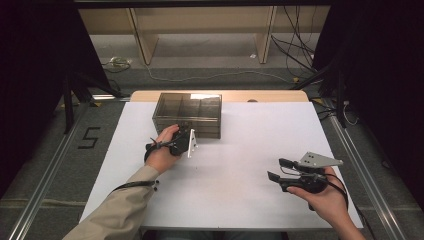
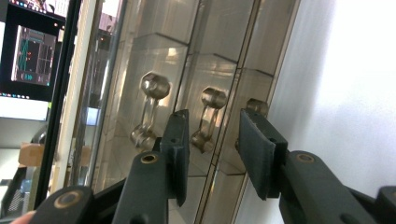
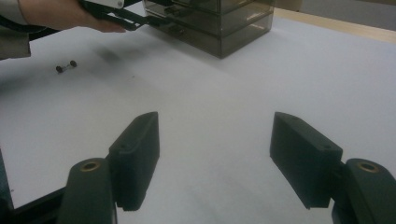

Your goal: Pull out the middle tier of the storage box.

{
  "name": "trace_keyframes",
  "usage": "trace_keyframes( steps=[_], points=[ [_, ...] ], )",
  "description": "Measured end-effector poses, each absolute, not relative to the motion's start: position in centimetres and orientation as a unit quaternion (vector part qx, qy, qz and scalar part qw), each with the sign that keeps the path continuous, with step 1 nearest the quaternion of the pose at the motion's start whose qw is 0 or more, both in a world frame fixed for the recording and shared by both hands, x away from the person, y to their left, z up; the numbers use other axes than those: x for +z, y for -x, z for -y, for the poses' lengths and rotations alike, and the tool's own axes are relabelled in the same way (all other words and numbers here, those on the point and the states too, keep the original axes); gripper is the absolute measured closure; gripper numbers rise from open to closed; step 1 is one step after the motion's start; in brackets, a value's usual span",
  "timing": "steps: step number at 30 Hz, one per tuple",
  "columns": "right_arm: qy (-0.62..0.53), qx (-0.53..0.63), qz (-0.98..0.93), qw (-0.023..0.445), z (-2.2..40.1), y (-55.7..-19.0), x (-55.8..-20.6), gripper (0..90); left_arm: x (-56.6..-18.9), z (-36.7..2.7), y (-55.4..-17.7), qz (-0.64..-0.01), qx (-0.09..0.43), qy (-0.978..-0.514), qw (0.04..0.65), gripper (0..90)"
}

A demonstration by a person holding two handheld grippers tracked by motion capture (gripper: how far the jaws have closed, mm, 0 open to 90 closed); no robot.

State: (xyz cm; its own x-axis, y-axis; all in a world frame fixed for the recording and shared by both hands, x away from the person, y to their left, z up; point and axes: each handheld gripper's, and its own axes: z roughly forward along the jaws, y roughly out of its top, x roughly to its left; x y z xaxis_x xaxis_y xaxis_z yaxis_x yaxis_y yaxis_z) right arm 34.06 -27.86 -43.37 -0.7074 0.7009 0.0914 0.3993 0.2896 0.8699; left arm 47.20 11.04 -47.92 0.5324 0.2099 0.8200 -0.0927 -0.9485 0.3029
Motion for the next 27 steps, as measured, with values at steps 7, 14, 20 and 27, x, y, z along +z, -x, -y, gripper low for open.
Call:
trace_keyframes(
  steps=[7,14,20,27],
  points=[
    [-0.351,0.482,-0.788,0.155,27.9,-34.1,-43.4,33.8,-48.1,-10.5,-47.2,-0.023,0.489,-0.859,0.151,64.5],
    [-0.35,0.482,-0.788,0.157,27.9,-34.1,-43.4,33.9,-48.3,-10.1,-47.3,-0.011,0.497,-0.858,0.127,67.6],
    [-0.35,0.483,-0.788,0.155,27.9,-34.0,-43.3,33.9,-48.4,-9.7,-47.3,-0.018,0.508,-0.853,0.118,72.6],
    [-0.349,0.484,-0.787,0.156,27.9,-34.0,-43.3,33.9,-48.5,-9.3,-47.2,-0.029,0.52,-0.847,0.104,77.5]
  ],
)
